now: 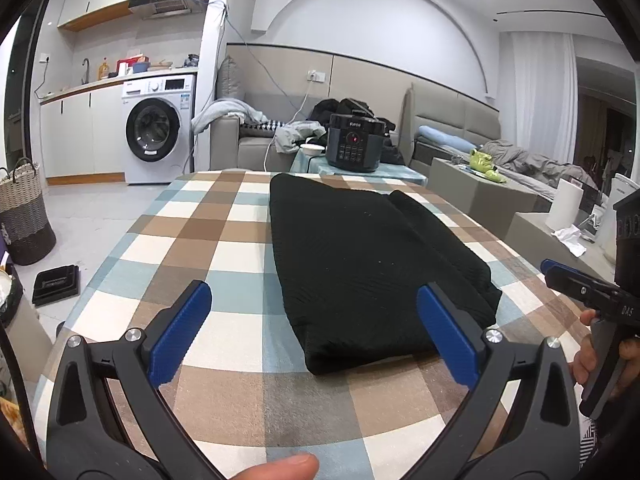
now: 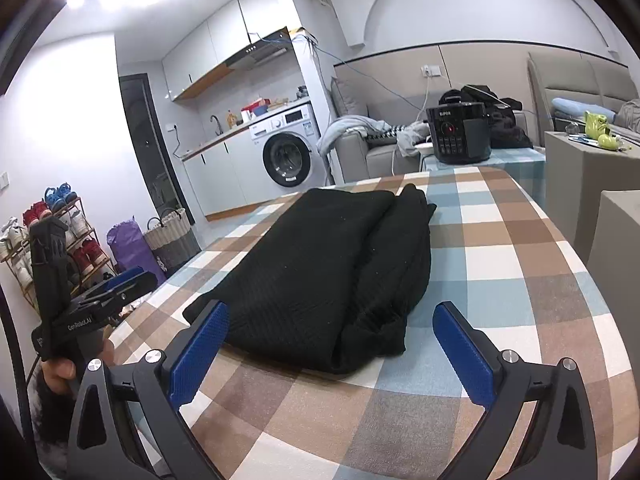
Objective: Fold small clothes
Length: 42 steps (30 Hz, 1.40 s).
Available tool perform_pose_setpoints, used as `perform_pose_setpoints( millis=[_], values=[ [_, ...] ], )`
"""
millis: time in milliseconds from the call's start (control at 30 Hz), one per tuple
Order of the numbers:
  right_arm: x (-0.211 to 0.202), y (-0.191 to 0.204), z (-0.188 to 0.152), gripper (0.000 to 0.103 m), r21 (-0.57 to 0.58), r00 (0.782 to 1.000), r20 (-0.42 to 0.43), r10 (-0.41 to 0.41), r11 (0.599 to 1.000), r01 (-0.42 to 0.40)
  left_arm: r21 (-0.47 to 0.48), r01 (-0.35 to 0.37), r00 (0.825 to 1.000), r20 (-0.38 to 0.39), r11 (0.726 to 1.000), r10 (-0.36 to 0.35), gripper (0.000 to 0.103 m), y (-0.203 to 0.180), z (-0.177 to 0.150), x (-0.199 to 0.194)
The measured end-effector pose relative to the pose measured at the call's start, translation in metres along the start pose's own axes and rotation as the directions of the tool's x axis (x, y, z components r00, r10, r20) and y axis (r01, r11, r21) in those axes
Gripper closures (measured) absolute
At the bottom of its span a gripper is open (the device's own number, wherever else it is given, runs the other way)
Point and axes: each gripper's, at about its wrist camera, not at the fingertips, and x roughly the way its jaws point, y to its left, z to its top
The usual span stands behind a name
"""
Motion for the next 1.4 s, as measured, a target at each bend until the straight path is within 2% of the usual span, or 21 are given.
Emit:
perform_pose_setpoints(
  millis=[167,700,1400],
  values=[
    [-0.002,-0.003,-0.002,0.0,0.001,1.0,0.017,-0.003,1.0,0.003,0.017,0.004,1.0,0.026,1.0,-0.004,0.001,0.0,-0.007,-0.001],
    [-0.005,-0.009,-0.007,0.0,0.026,1.0,0.022,-0.007,1.0,0.006,0.027,0.031,0.999,-0.022,0.999,-0.03,0.001,0.001,-0.017,0.013],
    [-0.002,-0.01,-0.008,0.0,0.013,1.0,0.013,-0.015,1.0,0.015,0.008,0.034,0.999,-0.032,0.999,-0.033,0.001,0.006,-0.02,0.015]
  ],
)
